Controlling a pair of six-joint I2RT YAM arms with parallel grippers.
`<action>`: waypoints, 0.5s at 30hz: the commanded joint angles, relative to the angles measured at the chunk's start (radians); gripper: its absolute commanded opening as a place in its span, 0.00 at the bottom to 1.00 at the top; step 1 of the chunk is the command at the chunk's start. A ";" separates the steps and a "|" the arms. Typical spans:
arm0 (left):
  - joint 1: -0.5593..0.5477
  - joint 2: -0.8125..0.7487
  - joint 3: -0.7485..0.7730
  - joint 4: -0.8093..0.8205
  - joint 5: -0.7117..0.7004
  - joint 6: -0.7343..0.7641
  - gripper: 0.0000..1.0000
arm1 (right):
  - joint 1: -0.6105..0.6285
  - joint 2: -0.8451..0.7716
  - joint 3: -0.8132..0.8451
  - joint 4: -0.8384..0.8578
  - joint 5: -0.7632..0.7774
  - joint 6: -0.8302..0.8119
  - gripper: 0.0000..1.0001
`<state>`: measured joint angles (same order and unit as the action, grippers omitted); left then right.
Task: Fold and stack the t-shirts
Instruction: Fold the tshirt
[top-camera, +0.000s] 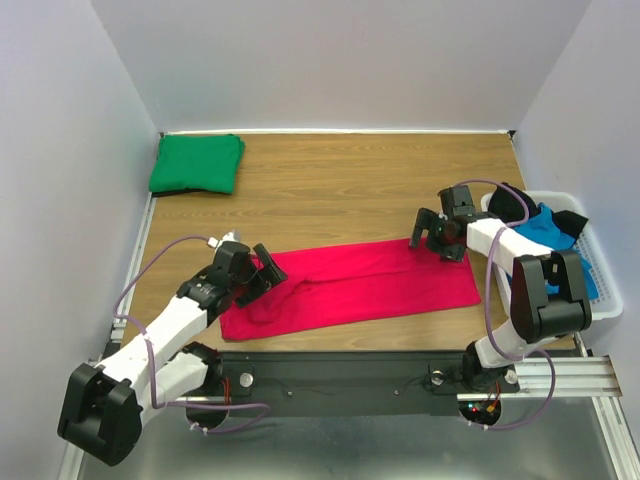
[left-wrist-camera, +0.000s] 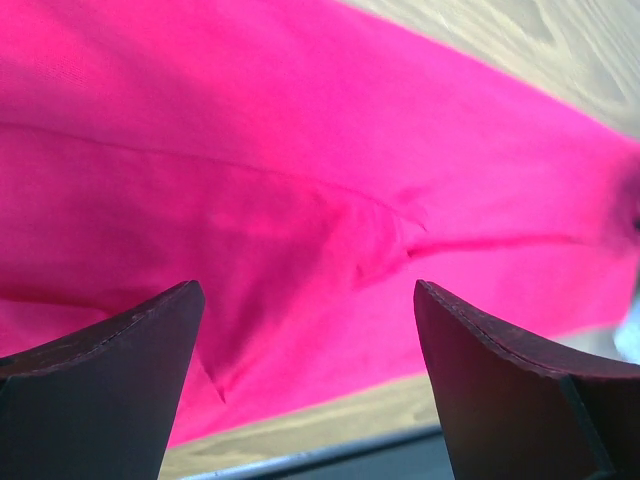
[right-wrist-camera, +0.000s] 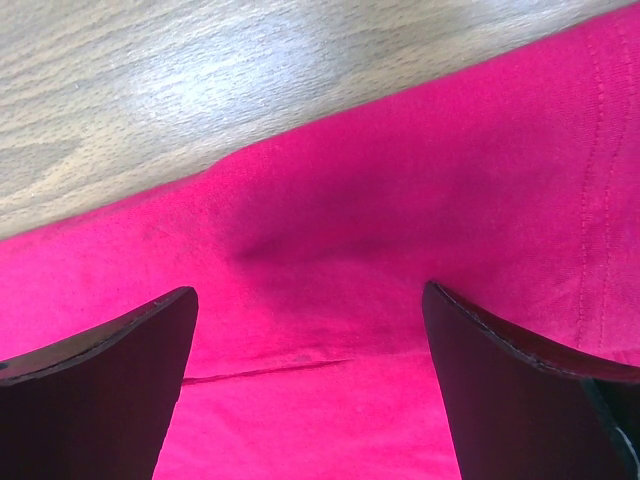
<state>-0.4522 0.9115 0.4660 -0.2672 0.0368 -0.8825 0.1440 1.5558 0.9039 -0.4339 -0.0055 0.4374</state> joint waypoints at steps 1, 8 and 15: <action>-0.006 -0.019 -0.038 0.037 0.101 0.048 0.99 | 0.003 -0.037 0.000 0.027 0.029 -0.003 1.00; -0.017 0.004 -0.050 0.013 0.077 0.047 0.99 | 0.003 -0.043 -0.002 0.027 0.025 -0.008 1.00; -0.019 0.044 -0.040 0.022 -0.011 0.011 0.98 | 0.003 -0.043 -0.029 0.034 0.016 -0.003 1.00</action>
<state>-0.4698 0.9276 0.4202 -0.2626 0.0864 -0.8581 0.1440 1.5455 0.8970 -0.4332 0.0044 0.4374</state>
